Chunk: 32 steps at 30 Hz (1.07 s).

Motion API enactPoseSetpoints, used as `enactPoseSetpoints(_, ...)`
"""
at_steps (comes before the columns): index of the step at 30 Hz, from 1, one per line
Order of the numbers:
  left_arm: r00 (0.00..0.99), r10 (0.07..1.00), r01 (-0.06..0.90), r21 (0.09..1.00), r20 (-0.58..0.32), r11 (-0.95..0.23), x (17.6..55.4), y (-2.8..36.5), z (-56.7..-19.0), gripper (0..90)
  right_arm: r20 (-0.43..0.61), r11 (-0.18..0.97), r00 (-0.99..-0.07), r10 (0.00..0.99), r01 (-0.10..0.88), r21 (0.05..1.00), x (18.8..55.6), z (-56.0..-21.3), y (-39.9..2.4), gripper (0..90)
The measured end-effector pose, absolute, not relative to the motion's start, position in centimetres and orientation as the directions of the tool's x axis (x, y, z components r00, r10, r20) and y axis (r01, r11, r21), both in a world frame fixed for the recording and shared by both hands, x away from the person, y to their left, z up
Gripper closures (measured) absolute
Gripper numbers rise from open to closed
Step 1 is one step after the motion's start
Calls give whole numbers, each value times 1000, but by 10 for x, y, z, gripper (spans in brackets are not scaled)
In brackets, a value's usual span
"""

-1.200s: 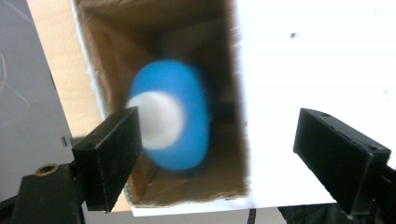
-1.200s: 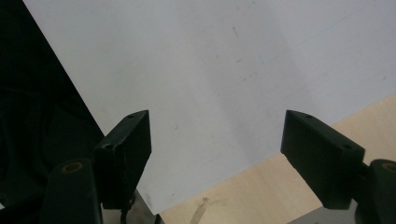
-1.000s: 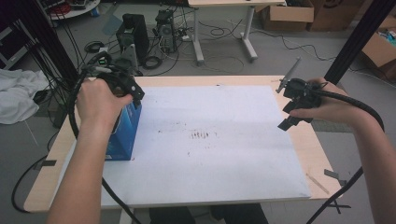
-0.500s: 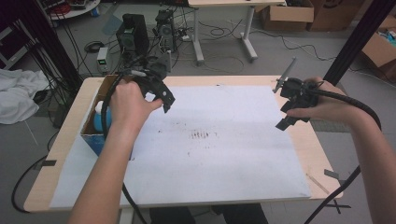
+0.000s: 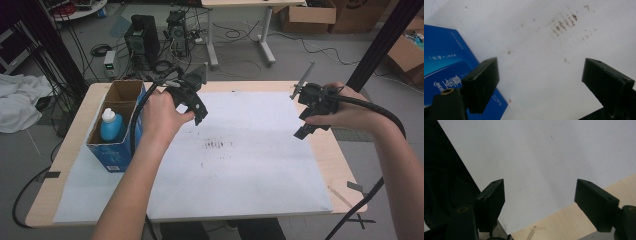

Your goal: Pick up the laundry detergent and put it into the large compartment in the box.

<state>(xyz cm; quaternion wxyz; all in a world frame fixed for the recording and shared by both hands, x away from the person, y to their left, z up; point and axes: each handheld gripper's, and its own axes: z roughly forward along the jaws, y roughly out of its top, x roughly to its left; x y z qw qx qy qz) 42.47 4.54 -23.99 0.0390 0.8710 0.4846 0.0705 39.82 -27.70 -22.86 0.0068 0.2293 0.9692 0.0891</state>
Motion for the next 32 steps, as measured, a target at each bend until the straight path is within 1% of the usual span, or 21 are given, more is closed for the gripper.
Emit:
enactPoseSetpoints(9, 523, 849, 836, 154, 69, -527, 428, 41, -233, 147, 28, 879, -895, 446, 444, 173, 399, -229, -277, 245)
enactPoseSetpoints(32, 525, 848, 836, 143, 76, -530, 423, 41, -230, 152, 28, 883, -898, 439, 438, 169, 397, -228, -277, 244)
